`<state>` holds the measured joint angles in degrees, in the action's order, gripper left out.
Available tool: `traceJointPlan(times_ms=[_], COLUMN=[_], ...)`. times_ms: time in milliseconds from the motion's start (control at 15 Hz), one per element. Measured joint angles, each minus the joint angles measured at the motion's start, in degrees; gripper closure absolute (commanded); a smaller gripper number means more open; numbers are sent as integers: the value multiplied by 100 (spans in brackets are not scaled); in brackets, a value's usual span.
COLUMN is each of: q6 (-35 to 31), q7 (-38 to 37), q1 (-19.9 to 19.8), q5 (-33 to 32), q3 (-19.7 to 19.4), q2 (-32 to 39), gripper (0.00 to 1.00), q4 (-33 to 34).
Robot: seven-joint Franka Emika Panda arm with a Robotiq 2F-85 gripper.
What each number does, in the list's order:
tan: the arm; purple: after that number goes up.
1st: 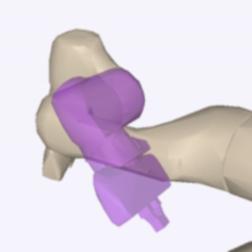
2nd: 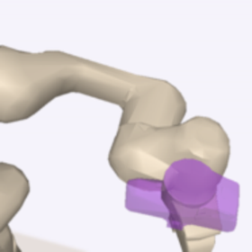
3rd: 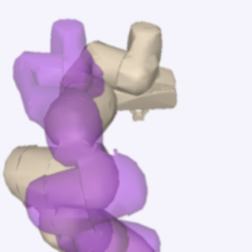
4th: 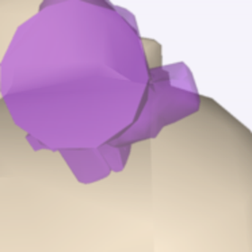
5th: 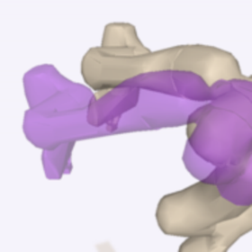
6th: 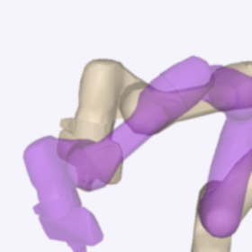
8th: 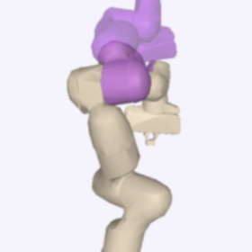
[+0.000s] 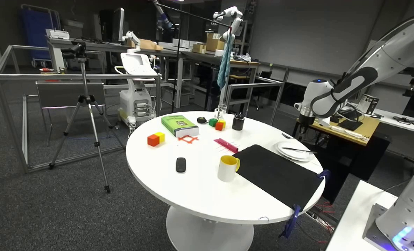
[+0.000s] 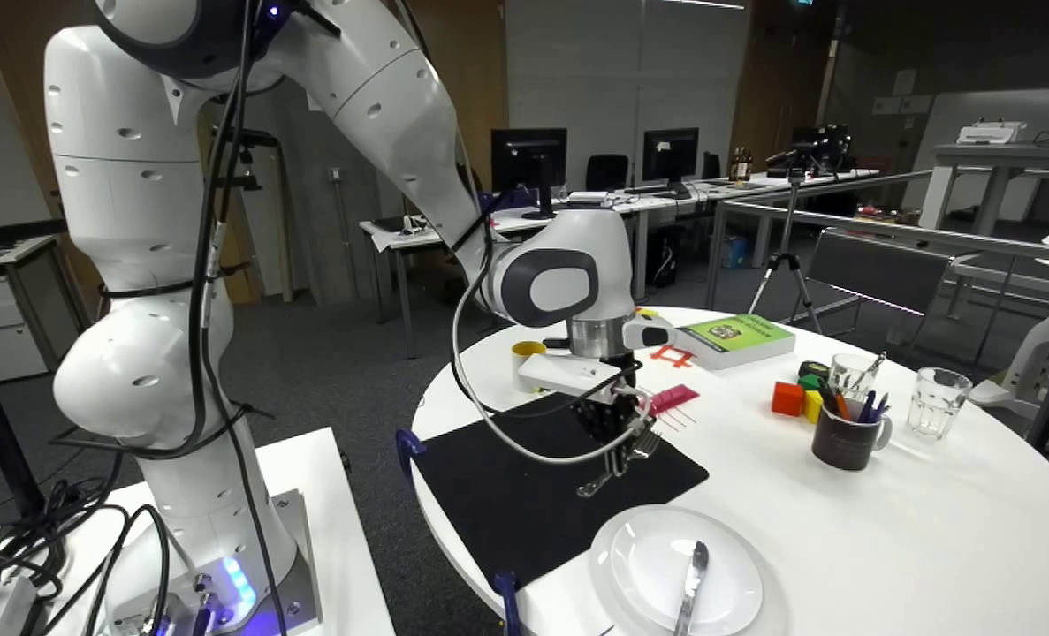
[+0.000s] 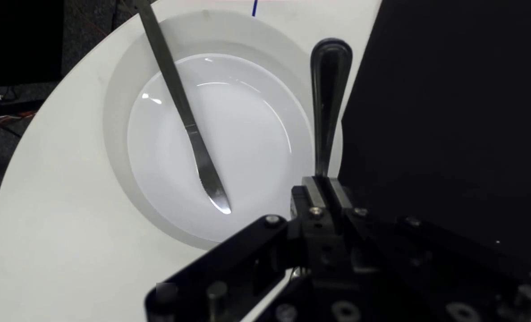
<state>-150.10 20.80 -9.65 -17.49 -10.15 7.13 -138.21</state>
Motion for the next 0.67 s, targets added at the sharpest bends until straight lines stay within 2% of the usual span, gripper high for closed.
traceJointPlan(times_ms=[333,667], q6=[1,-1], q7=[-934,-1486], q1=[282,515], q5=[-276,-357], q3=[92,235], q2=[-66,-68], gripper=[98,98], q4=[-246,-427])
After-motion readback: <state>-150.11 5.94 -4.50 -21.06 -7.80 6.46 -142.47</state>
